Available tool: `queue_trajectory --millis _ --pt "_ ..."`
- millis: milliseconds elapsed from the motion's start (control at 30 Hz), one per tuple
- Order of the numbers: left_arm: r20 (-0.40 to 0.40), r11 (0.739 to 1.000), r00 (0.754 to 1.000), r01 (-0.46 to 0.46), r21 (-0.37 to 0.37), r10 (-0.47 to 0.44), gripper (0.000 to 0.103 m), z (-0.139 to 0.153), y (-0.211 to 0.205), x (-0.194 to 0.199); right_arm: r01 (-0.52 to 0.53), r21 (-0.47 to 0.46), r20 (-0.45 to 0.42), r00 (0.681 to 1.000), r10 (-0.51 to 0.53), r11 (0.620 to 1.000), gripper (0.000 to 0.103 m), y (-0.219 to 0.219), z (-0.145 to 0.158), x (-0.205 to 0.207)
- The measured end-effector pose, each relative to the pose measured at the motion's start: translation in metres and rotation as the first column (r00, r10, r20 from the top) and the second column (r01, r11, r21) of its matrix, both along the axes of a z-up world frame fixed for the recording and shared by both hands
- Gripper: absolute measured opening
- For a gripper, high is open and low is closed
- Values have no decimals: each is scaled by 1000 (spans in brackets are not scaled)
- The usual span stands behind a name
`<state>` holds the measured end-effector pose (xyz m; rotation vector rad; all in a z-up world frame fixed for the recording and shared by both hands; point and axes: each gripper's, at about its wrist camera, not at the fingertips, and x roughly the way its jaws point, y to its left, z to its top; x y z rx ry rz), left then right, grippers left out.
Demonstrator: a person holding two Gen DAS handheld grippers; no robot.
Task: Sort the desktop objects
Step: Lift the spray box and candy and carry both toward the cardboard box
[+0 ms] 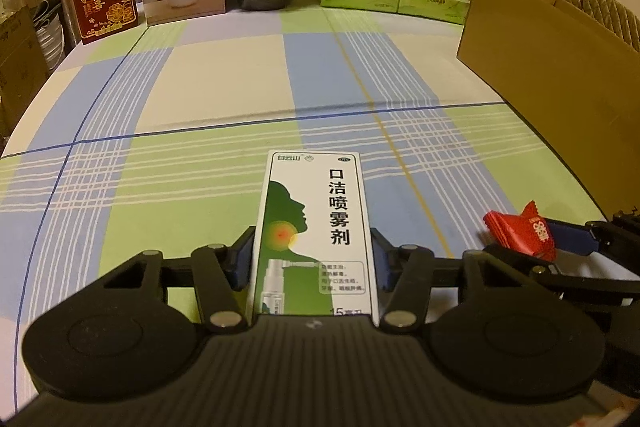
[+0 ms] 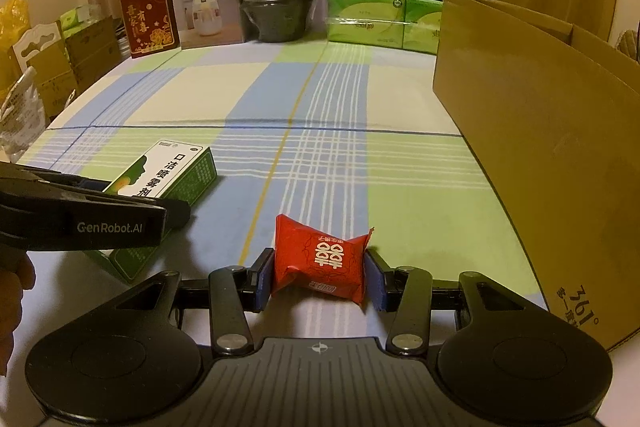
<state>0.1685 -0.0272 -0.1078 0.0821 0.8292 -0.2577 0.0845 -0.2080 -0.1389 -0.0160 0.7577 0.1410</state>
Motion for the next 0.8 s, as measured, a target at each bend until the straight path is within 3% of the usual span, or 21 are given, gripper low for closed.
queue_trajectory --millis 467,800 --pt "-18 999 1000 -25 -36 24 51 4 6 -9 17 -9 21 1000 -17 1000 44 -5 5 -1" --pt "13 999 1000 -7 -51 7 51 26 6 -35 35 -4 15 999 -35 999 44 -18 20 -19"
